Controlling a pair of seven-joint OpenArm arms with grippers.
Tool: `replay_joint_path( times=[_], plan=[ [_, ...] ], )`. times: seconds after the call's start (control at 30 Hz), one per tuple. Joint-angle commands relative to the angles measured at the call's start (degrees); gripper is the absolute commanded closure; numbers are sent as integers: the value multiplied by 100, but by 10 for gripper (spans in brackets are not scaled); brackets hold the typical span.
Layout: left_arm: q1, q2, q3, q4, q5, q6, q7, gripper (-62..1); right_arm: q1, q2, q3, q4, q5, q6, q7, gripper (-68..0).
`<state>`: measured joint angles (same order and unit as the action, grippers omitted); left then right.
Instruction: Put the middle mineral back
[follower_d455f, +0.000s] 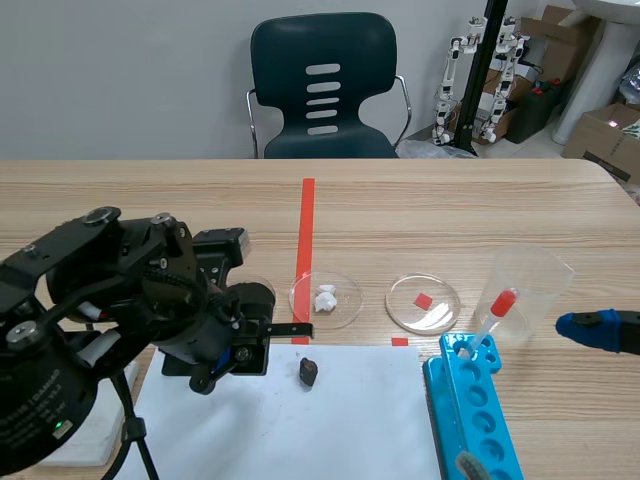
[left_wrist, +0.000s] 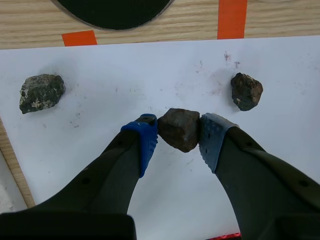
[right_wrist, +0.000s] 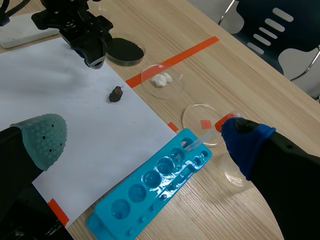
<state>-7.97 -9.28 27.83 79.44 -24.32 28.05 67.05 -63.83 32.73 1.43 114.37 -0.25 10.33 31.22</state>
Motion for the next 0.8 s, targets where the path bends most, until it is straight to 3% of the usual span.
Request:
replay_joint_path(
  times=[0.0, 0.77],
  plan=[
    [-136, 72, -4, -28, -11, 85, 28, -111, 17, 26, 50, 55, 44, -4, 70, -655],
    [-651, 356, -4, -1023, 144, 122, 4, -111, 17, 26, 50, 55, 44, -4, 70, -655]
  ],
)
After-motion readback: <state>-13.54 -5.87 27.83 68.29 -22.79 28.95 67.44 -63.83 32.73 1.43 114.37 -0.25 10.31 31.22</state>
